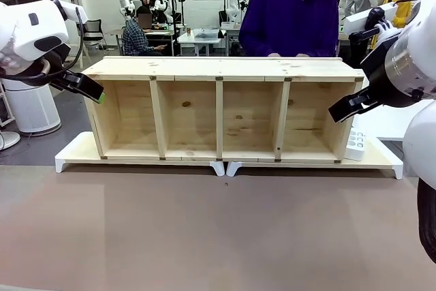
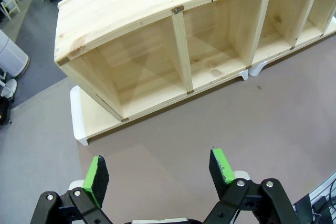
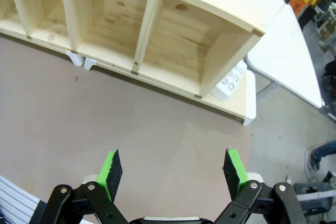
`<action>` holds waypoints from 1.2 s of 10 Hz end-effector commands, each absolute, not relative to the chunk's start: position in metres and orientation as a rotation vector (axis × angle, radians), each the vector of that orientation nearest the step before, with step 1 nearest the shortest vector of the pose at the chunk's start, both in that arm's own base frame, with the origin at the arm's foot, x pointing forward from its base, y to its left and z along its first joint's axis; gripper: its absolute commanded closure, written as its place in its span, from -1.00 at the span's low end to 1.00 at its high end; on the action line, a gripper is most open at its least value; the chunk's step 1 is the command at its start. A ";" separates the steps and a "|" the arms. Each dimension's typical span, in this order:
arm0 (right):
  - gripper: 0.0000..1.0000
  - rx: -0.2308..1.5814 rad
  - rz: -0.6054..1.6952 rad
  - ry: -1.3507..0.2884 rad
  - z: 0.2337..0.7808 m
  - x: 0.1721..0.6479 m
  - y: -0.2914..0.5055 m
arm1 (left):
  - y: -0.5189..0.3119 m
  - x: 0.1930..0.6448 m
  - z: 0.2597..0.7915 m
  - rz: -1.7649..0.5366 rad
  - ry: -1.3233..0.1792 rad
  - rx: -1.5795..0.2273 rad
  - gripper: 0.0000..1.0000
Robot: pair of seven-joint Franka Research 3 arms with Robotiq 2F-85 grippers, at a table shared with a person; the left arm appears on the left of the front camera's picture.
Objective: Perform cable management.
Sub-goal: When the cord part of the Power Cable appears at the lower middle area of the table and stops, grasp the cord part of the Power Cable.
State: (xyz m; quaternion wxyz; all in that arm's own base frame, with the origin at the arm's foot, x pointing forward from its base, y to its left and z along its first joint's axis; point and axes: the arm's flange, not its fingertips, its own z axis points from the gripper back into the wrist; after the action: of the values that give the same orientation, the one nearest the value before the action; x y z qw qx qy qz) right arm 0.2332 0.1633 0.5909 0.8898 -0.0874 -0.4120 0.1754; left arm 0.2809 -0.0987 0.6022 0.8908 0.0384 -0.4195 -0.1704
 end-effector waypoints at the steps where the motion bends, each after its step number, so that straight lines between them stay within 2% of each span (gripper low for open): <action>1: -1.00 -0.181 0.379 -0.863 0.590 0.238 0.165 | -0.100 0.282 0.603 -0.359 -0.884 0.079 -1.00; 12: -1.00 -0.181 0.379 -0.863 0.590 0.238 0.165 | -0.100 0.282 0.603 -0.359 -0.884 0.079 -1.00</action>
State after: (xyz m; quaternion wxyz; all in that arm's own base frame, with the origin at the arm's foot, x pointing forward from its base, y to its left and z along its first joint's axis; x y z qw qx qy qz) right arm 0.2332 0.1633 0.5909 0.8898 -0.0874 -0.4120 0.1755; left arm 0.2809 -0.0987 0.6022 0.8908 0.0384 -0.4196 -0.1704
